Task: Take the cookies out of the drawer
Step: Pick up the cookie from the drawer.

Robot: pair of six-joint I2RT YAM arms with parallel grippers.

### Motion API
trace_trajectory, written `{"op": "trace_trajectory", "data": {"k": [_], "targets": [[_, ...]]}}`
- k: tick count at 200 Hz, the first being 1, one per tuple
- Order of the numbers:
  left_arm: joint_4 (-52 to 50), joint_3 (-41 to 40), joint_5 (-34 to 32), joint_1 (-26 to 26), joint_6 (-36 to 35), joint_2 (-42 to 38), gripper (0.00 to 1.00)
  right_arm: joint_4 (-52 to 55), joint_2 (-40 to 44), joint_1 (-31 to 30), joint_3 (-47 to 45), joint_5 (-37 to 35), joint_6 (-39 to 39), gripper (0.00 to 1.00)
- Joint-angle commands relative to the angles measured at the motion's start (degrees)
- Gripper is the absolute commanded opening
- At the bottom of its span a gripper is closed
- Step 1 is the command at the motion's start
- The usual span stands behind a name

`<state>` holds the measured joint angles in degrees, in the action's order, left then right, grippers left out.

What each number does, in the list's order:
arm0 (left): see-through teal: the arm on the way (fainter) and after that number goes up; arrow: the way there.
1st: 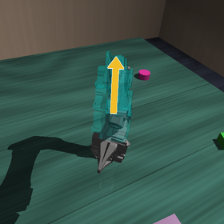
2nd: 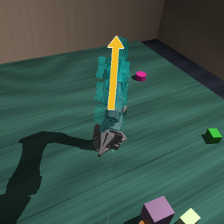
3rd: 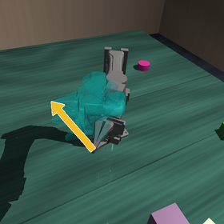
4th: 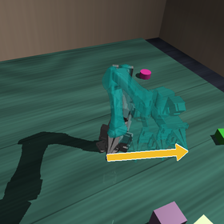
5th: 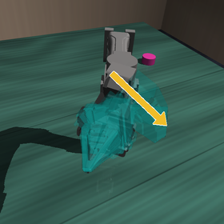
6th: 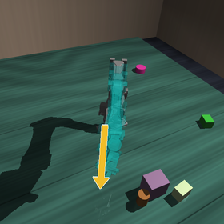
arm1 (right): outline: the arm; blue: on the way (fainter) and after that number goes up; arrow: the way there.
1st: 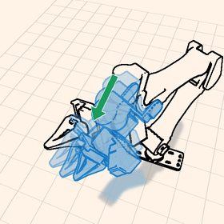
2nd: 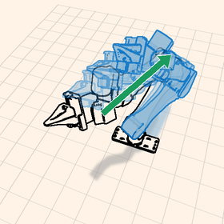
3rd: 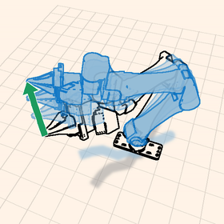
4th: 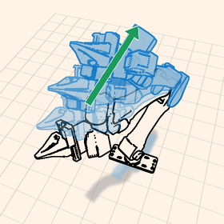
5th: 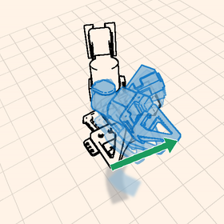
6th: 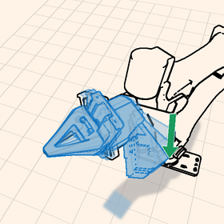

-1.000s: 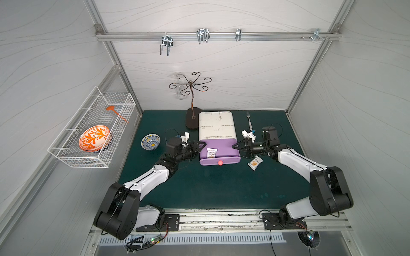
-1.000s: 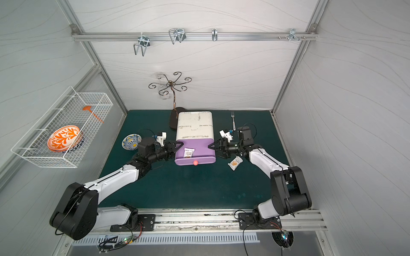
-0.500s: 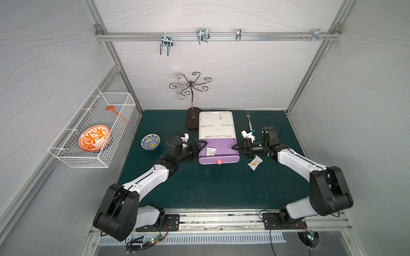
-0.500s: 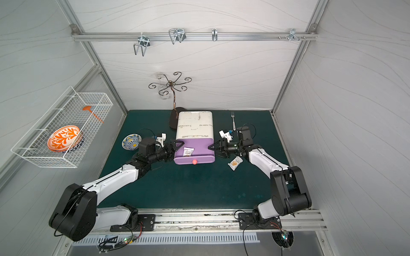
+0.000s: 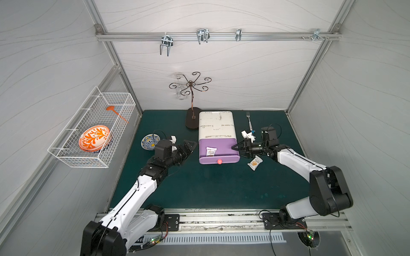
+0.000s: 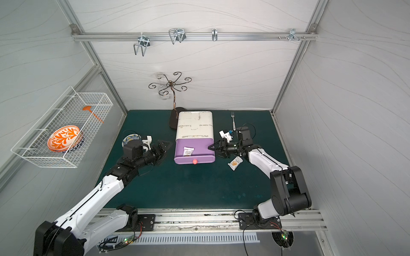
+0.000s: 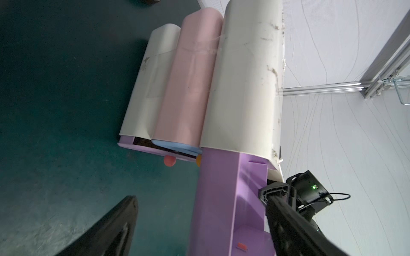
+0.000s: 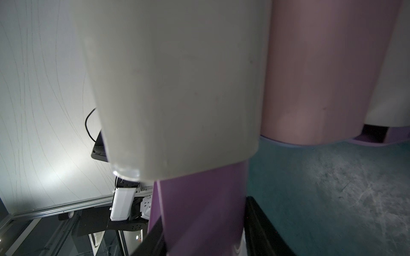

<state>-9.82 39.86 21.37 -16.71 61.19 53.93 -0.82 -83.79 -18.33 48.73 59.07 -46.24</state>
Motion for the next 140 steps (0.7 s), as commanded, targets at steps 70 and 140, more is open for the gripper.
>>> {"op": "trace_trajectory", "data": {"k": [70, 140], "targets": [[-49.22, 41.35, 0.45, -7.47, -23.31, 10.88, 0.92, 1.29, -3.43, -0.32, 3.10, -0.42, 2.17, 0.48], [-61.84, 53.36, -1.40, -15.37, -33.87, 25.14, 0.92, 2.05, -5.76, -0.36, 5.05, 0.25, 3.10, 0.48]]}}
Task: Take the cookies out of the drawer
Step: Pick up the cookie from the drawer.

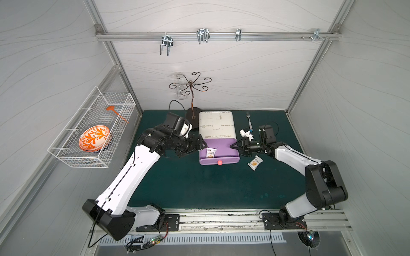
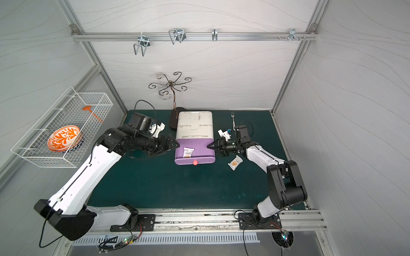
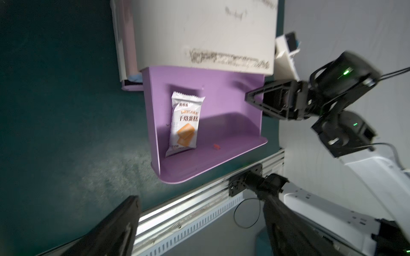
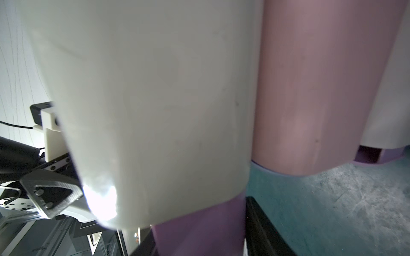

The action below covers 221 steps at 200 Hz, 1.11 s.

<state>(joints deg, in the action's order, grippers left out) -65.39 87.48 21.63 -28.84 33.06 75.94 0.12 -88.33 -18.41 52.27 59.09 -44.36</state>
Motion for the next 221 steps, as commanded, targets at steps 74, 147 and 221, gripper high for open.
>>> {"op": "trace_trajectory", "data": {"k": [74, 147, 221], "targets": [[-10.45, 17.90, -9.33, -9.20, -7.17, 14.72, 0.89, 2.15, -1.75, -0.23, 2.48, 0.45, 2.35, 0.47], [-8.61, 15.36, -14.01, -10.61, -4.93, 20.86, 0.88, 2.08, -2.28, -0.22, 2.64, 0.94, 2.59, 0.47], [-10.34, 17.90, -20.13, -12.31, -5.83, 26.66, 0.84, 2.42, -2.19, -0.28, 3.19, 1.29, 2.69, 0.46]]}}
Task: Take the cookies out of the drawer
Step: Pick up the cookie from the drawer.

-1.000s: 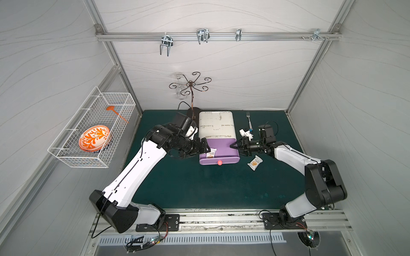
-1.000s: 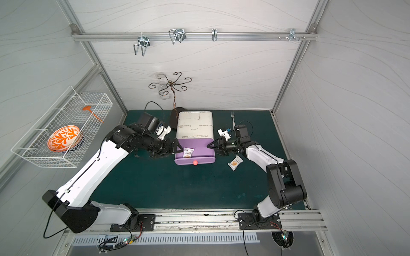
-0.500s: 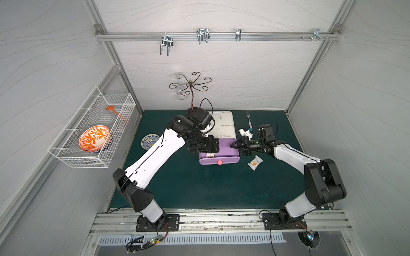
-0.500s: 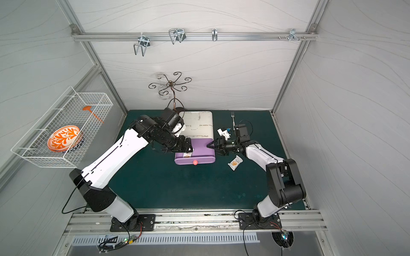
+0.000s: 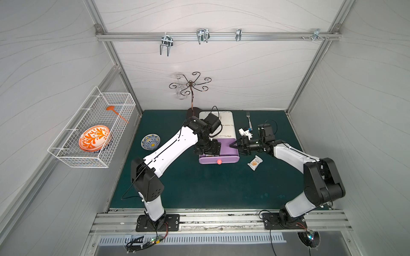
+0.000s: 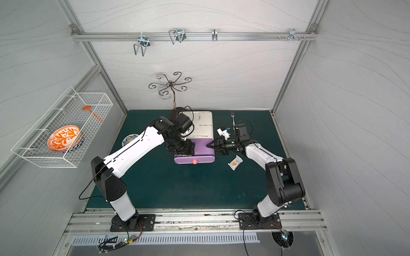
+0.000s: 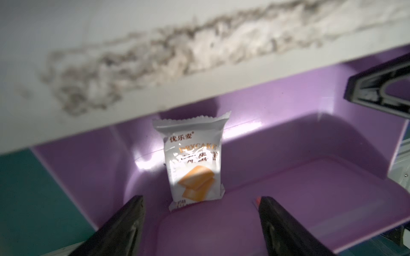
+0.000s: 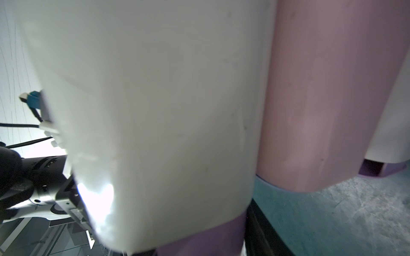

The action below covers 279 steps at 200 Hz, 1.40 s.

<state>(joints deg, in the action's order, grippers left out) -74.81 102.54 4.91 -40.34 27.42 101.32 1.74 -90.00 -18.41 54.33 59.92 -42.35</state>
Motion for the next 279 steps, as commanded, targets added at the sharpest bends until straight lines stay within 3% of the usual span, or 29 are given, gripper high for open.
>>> {"op": "trace_trajectory", "data": {"k": [1, 90, 179, 229, 279], "targets": [[-0.94, 2.80, -3.54, -0.81, -0.18, 1.35, 0.84, 0.81, -0.49, -0.25, 1.13, 0.46, 0.64, 0.46], [1.85, 0.05, -11.83, -3.49, 2.71, 2.60, 0.78, 1.62, -0.05, -0.24, 1.22, 0.46, 1.00, 0.47], [7.07, -6.11, -14.63, -5.01, 6.24, 1.82, 0.75, 3.29, 0.17, -0.27, 2.08, 0.31, 1.76, 0.46], [8.52, -6.30, -15.40, -5.24, 6.16, 1.56, 0.58, 3.71, 0.32, -0.30, 2.33, 0.15, 1.89, 0.46], [9.35, -5.95, -16.90, -5.19, 5.30, 0.05, 0.49, 3.89, 0.41, -0.35, 2.28, -0.15, 2.05, 0.46]]}}
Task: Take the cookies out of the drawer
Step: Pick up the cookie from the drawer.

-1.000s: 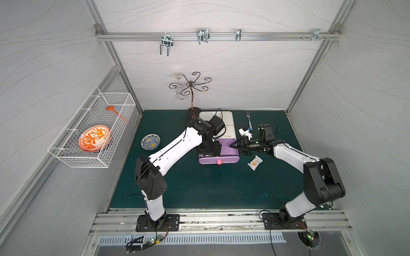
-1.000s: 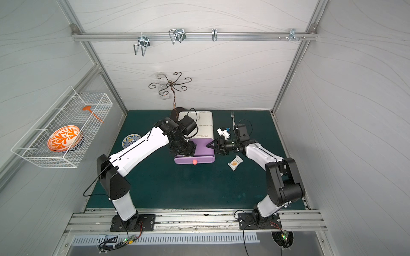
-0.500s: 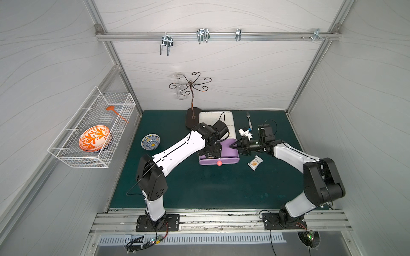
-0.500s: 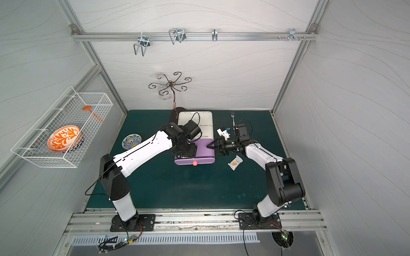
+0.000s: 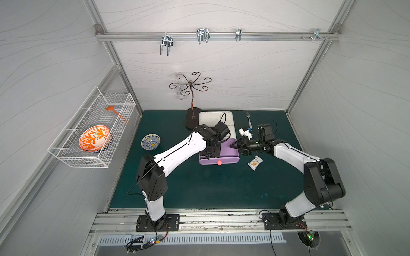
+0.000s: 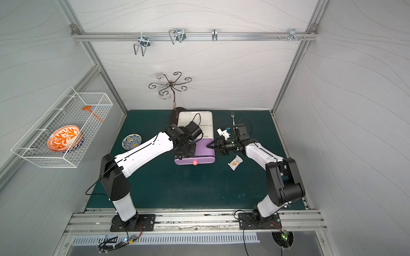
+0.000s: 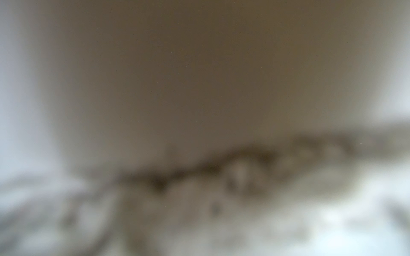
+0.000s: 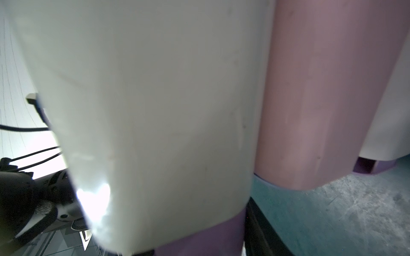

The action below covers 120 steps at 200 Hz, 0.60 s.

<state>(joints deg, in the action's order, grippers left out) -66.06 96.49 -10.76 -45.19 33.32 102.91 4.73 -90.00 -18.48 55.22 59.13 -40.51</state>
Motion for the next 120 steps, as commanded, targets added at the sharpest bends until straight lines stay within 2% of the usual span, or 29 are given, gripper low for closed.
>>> {"op": "trace_trajectory", "data": {"k": [1, 66, 120], "targets": [[0.68, 0.10, -1.30, -0.34, -0.61, -1.51, 0.49, 0.94, 0.38, -0.26, 1.38, 0.59, 0.24, 0.46], [1.08, 1.92, -1.87, -0.34, -2.11, -4.59, 0.41, 0.94, 0.41, -0.26, 1.38, 0.20, 0.13, 0.46], [0.30, 5.02, -0.60, -0.39, -3.00, -6.92, 0.41, 1.32, 0.02, -0.35, 1.81, 0.07, 0.28, 0.46]]}}
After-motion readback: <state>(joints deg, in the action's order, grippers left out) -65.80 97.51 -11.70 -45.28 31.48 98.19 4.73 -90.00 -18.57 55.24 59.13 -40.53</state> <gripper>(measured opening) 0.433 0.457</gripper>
